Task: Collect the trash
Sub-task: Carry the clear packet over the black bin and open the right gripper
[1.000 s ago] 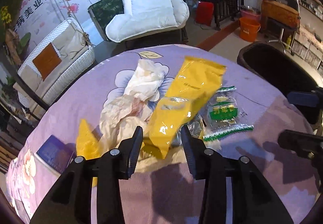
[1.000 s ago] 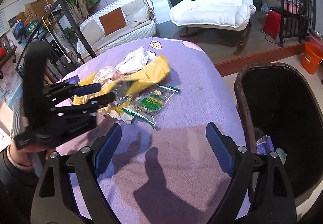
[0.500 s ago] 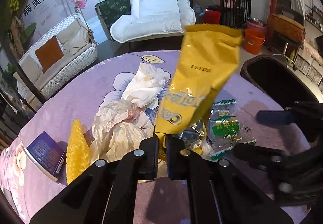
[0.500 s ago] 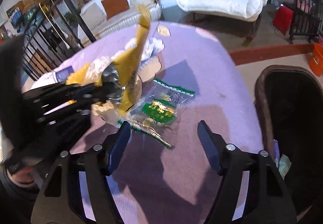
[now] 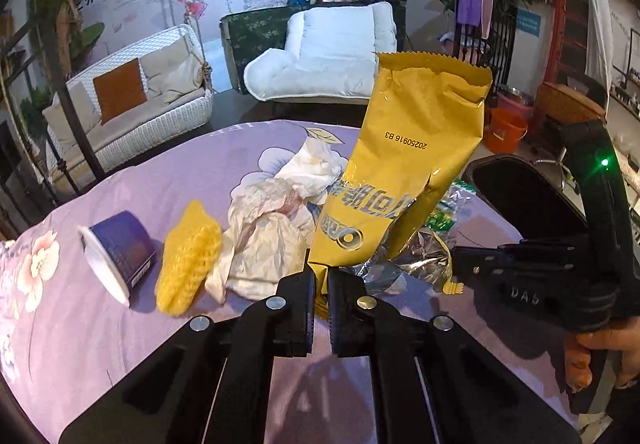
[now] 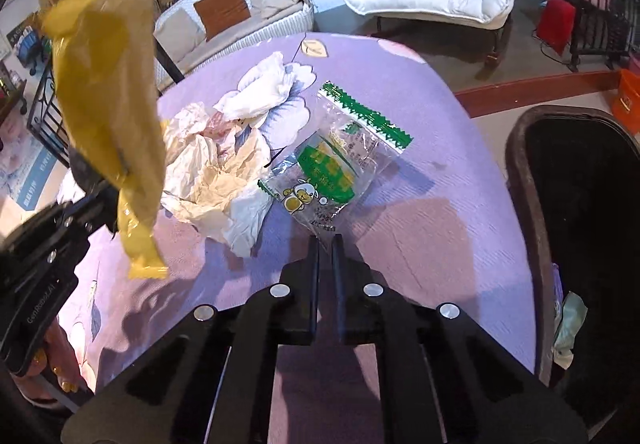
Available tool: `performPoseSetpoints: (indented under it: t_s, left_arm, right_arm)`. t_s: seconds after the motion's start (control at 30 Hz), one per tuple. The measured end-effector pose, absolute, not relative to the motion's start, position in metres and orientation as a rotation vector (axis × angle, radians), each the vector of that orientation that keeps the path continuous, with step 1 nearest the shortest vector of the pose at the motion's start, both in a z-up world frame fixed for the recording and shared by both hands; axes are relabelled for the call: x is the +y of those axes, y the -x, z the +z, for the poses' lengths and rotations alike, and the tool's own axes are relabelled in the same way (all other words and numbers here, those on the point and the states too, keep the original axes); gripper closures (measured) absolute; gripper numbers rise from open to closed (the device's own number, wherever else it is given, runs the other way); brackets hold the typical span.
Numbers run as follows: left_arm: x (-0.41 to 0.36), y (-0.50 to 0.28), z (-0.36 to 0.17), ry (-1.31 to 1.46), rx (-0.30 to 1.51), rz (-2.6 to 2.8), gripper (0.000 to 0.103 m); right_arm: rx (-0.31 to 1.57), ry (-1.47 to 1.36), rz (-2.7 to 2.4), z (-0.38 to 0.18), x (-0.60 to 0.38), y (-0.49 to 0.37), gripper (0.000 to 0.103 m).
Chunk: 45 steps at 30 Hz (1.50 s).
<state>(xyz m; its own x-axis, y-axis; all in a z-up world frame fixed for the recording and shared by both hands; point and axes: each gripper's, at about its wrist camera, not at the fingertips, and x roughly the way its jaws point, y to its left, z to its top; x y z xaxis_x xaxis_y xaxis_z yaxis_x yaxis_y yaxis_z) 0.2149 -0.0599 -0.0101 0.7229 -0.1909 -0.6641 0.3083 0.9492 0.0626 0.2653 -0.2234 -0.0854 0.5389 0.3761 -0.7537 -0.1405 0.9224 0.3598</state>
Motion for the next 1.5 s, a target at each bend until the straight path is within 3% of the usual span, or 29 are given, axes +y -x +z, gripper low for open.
performPoseSetpoints:
  t_s: [0.4, 0.73, 1.4, 1.5]
  left_arm:
    - [-0.066, -0.166, -0.001, -0.115, 0.665, -0.309, 0.097]
    - [-0.117, -0.15, -0.008, -0.111, 0.668, -0.429, 0.097]
    - [-0.191, -0.155, -0.01, -0.157, 0.686, -0.572, 0.097]
    - [-0.2, -0.157, -0.011, -0.162, 0.696, -0.584, 0.097]
  right_arm:
    - [0.766, -0.24, 0.219, -0.046, -0.271, -0.182, 0.096]
    - [0.7, -0.29, 0.036, -0.04, -0.35, -0.135, 0.096]
    - [0.858, -0.344, -0.122, -0.11, -0.416, -0.178, 0.095]
    - [0.875, -0.362, -0.139, -0.119, -0.422, -0.182, 0.089]
